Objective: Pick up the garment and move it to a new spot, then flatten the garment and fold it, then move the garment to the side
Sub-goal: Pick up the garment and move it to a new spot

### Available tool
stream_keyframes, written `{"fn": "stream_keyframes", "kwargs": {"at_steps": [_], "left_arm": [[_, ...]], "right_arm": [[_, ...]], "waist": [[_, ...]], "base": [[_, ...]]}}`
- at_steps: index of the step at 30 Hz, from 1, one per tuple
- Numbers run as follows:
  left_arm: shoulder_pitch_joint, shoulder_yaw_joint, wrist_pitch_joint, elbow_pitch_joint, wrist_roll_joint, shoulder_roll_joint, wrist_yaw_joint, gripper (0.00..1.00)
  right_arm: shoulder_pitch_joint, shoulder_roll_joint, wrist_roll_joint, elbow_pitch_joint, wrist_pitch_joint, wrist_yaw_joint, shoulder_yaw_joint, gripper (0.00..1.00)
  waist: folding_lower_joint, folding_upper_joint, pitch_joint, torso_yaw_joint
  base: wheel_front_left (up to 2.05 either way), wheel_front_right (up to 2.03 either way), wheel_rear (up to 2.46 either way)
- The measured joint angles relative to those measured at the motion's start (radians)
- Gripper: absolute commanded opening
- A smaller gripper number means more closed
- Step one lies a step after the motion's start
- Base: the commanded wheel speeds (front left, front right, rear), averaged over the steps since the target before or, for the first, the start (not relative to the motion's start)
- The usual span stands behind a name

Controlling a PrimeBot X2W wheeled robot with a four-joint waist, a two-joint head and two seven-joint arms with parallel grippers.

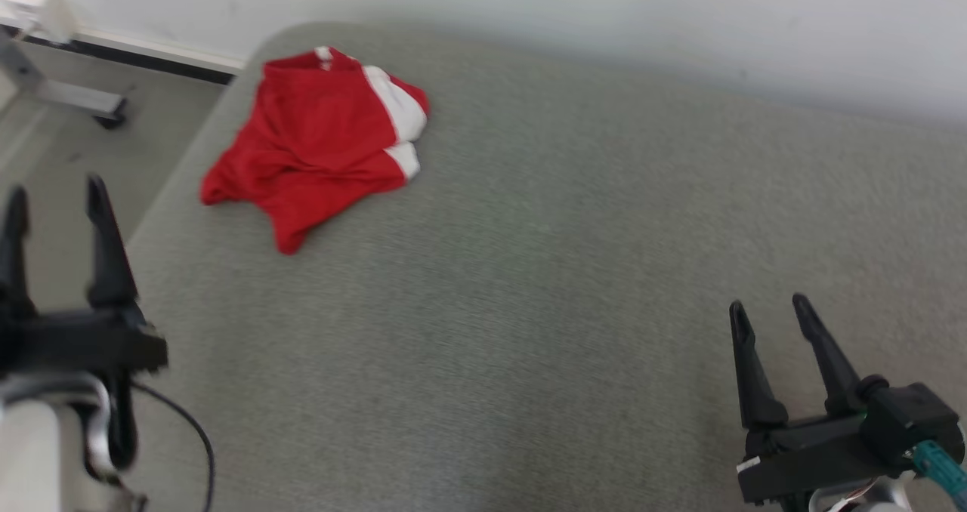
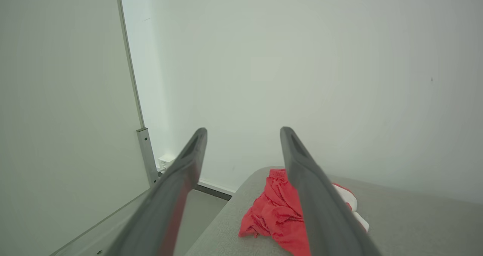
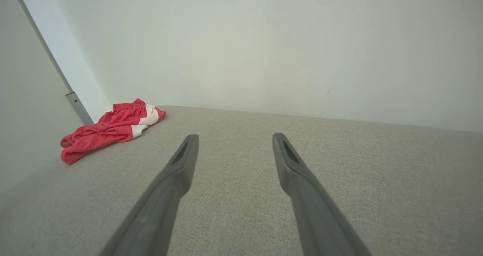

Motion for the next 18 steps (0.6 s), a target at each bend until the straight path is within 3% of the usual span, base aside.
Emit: {"fn": "stream_keyframes", "kwargs": {"at_steps": [9, 18], "left_arm": [[-0.271, 0.031, 0.037, 0.115, -0.029, 0.093, 0.0, 1.0], [-0.409, 0.034, 0.063, 0.29, -0.032, 0.185, -0.013, 1.0]], "right_arm": [[-0.043, -0.01, -0.009, -0.046, 0.004, 0.0, -0.044, 1.0], [-0.042, -0.003, -0.015, -0.081, -0.005, 0.0, -0.085, 1.0]], "waist": [[0.0002, 0.0001, 0.124, -0.138], [0.0002, 0.0001, 0.232, -0.261]], "base": [[0.0, 0.0, 0.0], [0.0, 0.0, 0.0]]}}
